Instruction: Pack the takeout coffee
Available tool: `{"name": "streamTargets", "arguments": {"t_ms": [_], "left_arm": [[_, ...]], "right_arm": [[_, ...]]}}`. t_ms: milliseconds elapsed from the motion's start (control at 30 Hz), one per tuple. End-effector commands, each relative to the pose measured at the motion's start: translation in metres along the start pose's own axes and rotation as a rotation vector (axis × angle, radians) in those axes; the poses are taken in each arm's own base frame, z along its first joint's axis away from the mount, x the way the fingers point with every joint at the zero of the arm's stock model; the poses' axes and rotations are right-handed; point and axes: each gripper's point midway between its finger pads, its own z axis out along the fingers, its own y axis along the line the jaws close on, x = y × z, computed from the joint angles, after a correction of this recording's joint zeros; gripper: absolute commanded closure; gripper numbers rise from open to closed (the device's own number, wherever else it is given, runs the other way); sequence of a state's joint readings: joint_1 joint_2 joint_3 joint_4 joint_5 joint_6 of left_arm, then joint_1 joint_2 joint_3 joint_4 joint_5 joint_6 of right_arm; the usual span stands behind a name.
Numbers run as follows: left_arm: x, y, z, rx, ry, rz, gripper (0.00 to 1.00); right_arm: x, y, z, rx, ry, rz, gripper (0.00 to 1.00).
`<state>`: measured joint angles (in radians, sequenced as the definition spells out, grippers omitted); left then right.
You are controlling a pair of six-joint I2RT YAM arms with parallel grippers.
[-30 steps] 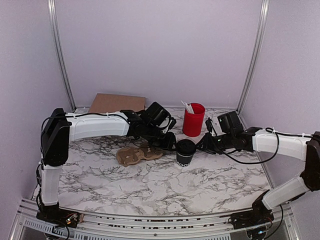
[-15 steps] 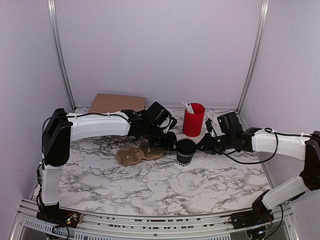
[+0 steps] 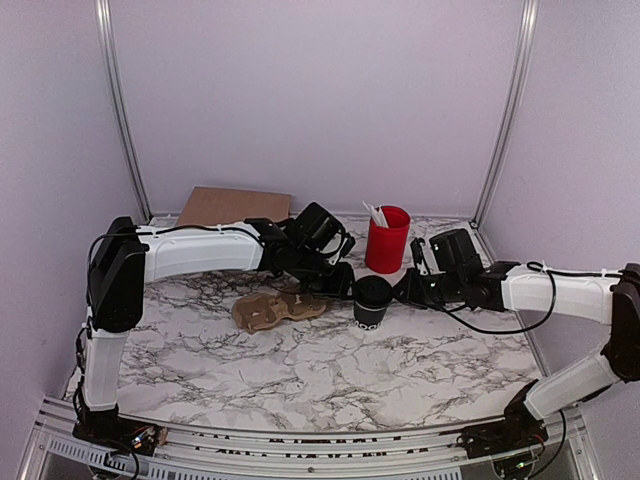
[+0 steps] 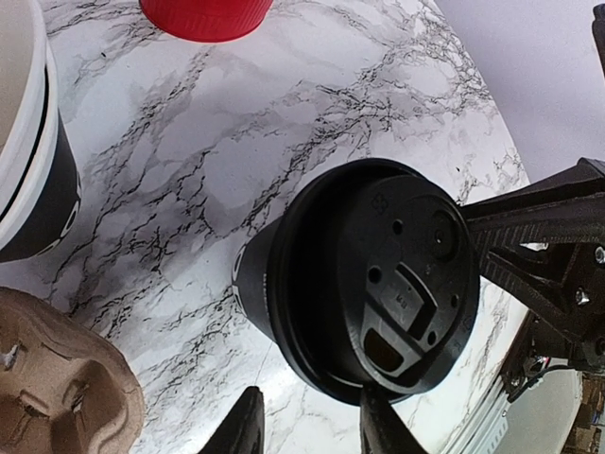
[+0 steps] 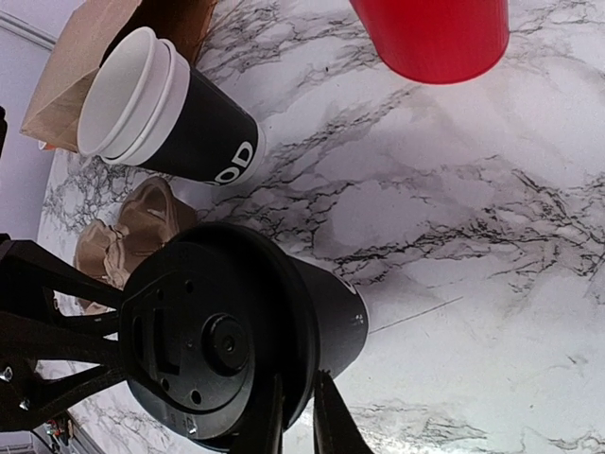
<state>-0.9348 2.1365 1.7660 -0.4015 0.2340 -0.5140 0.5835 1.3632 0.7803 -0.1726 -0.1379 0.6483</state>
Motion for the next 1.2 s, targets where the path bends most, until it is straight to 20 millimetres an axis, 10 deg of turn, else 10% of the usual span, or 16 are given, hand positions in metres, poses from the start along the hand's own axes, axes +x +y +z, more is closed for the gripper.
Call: {"name": "streamTargets", "arguments": {"t_ms": [0,367,867,1167], "left_arm": [[0.034,0.037,0.038,-0.107,0.096,-0.021,0.65],[0.047,0.048,0.045,-0.131,0.126,-0.029,0.65],[-0.017,-0.005,-0.007,-0.035,-0.035,0.047,0.64],[-0.034,-0.016,-0.029,-0.031,-0.087,0.064,0.64]], "right_arm": [[0.087,-0.035,0.020,0.095,0.261,0.033,0.88],[0.115,-0.039,0.025,0.092,0.301,0.083,0.91],[-0.009,0.039,-0.018,0.007,-0.012,0.042,0.82],[-0.031,0.049,-0.032,0.023,-0.067,-0.003,0.81]]}}
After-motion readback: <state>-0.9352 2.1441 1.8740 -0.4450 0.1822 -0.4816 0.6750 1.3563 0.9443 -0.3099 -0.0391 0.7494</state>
